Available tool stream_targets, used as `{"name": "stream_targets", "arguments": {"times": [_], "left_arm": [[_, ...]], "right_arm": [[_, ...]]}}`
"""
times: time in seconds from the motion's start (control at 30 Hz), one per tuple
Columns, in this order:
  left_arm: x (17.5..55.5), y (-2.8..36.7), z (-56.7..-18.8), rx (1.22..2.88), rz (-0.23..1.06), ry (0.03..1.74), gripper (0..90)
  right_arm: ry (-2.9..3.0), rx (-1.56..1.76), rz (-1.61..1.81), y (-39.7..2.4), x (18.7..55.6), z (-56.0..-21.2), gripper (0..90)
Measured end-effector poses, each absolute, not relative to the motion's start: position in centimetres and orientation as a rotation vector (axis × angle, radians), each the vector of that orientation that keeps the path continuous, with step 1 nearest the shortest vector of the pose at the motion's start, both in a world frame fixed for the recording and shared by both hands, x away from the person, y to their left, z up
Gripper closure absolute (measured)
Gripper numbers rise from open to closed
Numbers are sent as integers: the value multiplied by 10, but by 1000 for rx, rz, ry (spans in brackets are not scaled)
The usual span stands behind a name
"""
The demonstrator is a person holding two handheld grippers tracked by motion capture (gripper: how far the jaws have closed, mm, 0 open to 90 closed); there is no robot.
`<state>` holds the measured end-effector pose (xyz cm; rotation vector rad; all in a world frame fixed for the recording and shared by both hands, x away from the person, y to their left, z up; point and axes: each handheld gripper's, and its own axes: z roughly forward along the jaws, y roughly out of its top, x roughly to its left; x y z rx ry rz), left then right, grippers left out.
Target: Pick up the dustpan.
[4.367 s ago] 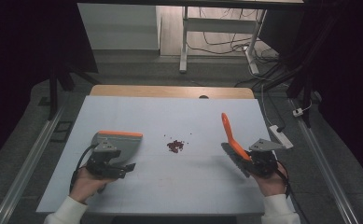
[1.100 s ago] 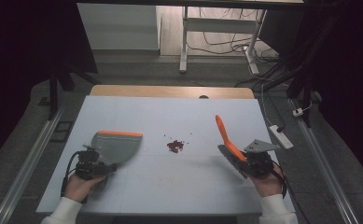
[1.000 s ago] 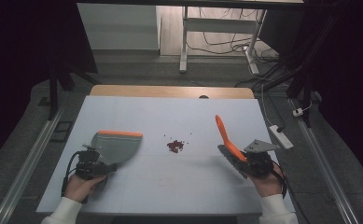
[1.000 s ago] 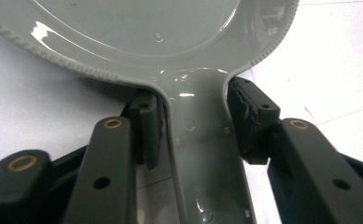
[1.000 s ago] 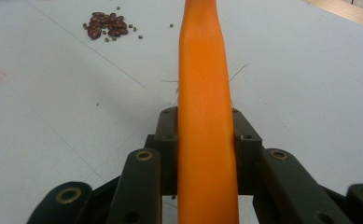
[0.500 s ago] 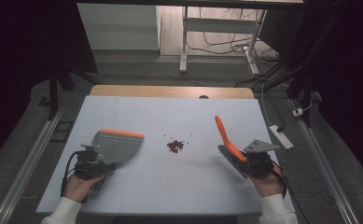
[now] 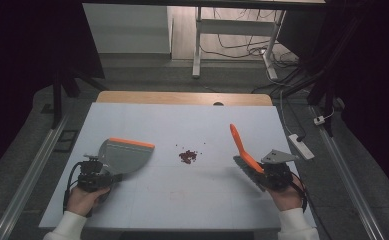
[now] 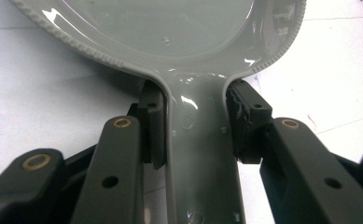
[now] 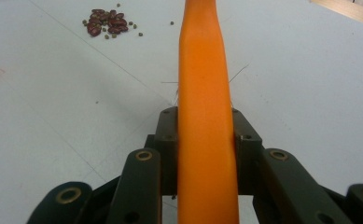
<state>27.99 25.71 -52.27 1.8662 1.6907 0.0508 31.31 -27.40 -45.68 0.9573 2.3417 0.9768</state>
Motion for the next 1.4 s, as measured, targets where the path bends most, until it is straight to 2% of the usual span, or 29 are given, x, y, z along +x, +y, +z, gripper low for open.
{"name": "stream_targets", "arguments": {"times": [0.43,1.4], "left_arm": [[276,264,-518,1824,89,1633,618],[271,275,-503,1841,85,1275,618]], "right_arm": [[2336,955,982,-274,313,-456,700],[2248,998,1178,-281,313,-437,700]]}}
